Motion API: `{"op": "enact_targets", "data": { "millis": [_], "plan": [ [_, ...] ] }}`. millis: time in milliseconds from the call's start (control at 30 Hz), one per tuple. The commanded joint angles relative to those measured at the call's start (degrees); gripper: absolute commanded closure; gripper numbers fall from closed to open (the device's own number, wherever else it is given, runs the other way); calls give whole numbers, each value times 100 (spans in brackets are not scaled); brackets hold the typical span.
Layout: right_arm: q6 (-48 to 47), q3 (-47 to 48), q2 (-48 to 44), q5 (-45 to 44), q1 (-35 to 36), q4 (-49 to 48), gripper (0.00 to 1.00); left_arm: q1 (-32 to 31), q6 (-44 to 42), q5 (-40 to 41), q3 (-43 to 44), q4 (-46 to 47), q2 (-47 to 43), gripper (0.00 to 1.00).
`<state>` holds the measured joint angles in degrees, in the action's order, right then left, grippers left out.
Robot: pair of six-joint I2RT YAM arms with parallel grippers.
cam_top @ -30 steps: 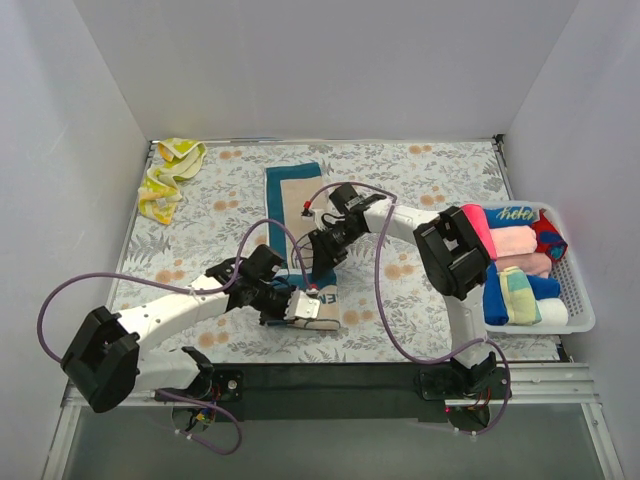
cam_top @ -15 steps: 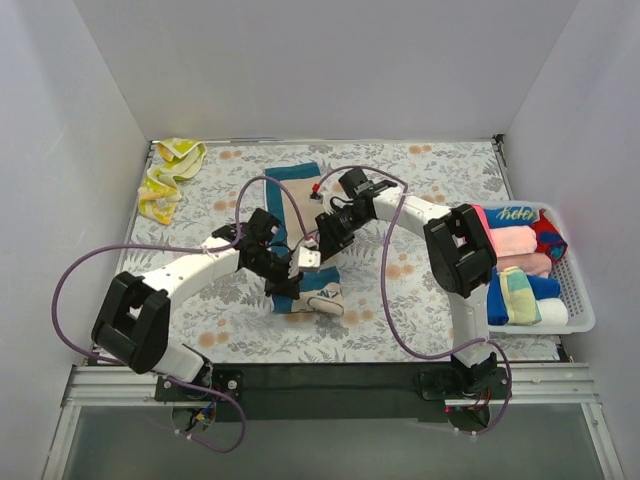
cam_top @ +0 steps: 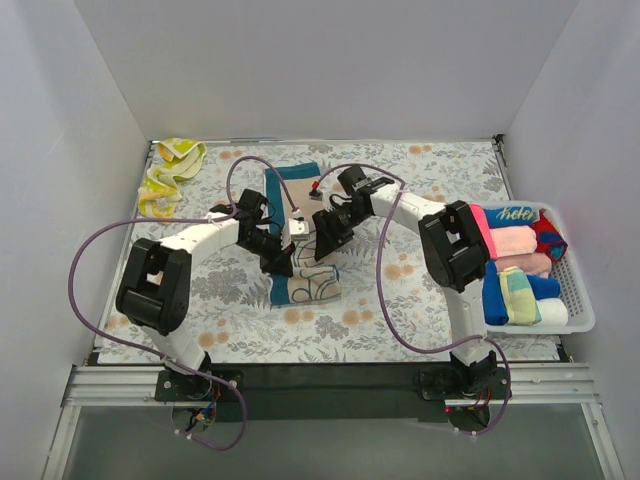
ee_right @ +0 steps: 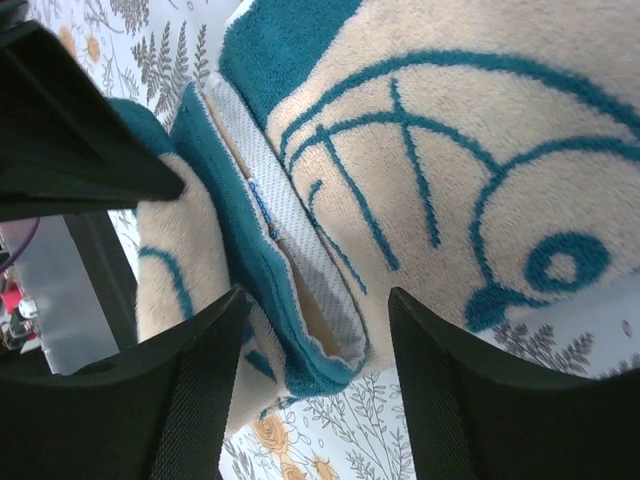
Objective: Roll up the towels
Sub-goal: Roll the towel
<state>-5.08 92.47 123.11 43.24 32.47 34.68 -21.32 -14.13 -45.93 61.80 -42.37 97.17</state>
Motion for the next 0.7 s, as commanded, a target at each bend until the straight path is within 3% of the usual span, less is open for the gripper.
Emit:
{"op": "enact_targets", "data": {
  "millis": [0,333,600,667],
  "plan": [
    [-107,-9,-551,-35,-153,83,44,102,-81,-56,244,237,109,98],
    [-2,-352,-903,421,-250,101,30,137,-116,67,455,343,742,96],
    [-72,-607,-587,457,-109,-13,40,155,-108,146,701,344,962,92],
    [-81,-694,-482,396,-57,-66,49,155,-99,146,728,326,997,91]
  ]
}}
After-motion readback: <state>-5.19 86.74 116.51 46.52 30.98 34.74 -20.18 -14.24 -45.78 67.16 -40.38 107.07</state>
